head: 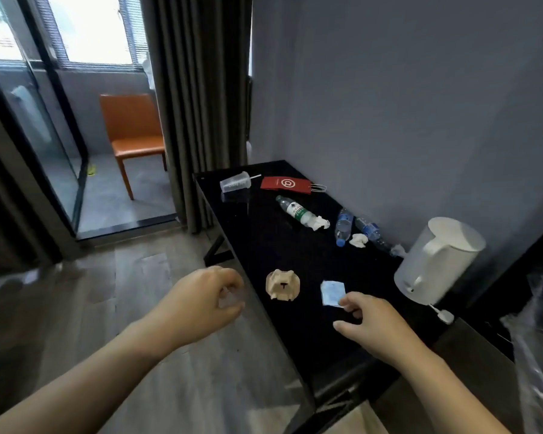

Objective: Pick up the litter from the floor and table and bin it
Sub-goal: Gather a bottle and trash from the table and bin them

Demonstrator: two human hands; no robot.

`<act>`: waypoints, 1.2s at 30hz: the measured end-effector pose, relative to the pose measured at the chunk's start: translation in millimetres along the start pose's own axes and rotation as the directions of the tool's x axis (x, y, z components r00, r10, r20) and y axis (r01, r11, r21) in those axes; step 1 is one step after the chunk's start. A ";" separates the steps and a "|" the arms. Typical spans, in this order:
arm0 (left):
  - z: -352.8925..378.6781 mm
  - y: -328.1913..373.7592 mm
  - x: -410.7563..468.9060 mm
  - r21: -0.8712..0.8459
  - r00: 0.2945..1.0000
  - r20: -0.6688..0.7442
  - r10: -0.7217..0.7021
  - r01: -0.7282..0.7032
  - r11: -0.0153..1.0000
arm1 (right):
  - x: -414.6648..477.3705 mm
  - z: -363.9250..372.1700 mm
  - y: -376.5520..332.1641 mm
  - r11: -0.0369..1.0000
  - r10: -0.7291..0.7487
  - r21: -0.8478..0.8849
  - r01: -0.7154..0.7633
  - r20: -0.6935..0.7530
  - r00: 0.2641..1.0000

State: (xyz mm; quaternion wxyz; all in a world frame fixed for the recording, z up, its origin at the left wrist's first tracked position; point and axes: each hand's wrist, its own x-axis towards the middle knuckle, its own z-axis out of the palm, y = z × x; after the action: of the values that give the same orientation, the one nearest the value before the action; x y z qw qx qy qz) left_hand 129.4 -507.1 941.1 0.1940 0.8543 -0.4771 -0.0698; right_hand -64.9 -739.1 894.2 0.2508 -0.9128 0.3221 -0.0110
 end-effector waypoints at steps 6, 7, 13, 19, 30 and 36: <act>5.2 -11.1 99.0 0.018 0.995 0.061 0.079 -0.080 0.997 | 66.3 -6.2 20.3 0.991 0.095 0.097 -0.091 -0.045 0.994; 8.3 -11.1 115.3 0.017 0.992 0.078 0.098 -0.099 0.995 | 74.7 -7.6 25.3 0.988 0.115 0.108 -0.109 -0.047 0.992; 34.2 -9.9 195.5 -0.048 0.966 0.183 0.185 -0.179 0.983 | 108.2 -9.9 56.3 0.971 0.217 0.119 -0.209 -0.060 0.974; 55.0 -13.6 250.2 -0.096 0.928 0.268 0.259 -0.241 0.966 | 126.8 -0.3 71.6 0.939 0.322 0.147 -0.312 -0.045 0.946; 70.0 -67.9 352.4 -0.129 0.818 0.426 0.386 -0.367 0.921 | 189.3 27.7 46.2 0.836 0.530 0.215 -0.505 -0.078 0.844; 69.6 -113.2 410.6 -0.139 0.741 0.508 0.439 -0.432 0.891 | 226.7 47.1 10.1 0.734 0.657 0.298 -0.610 -0.085 0.749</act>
State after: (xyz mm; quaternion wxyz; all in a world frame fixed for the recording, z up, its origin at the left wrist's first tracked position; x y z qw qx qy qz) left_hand 417.1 -818.2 859.3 0.0719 0.6654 -0.6972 -0.2567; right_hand 117.4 -859.2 816.3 0.3220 -0.7029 0.6322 -0.0499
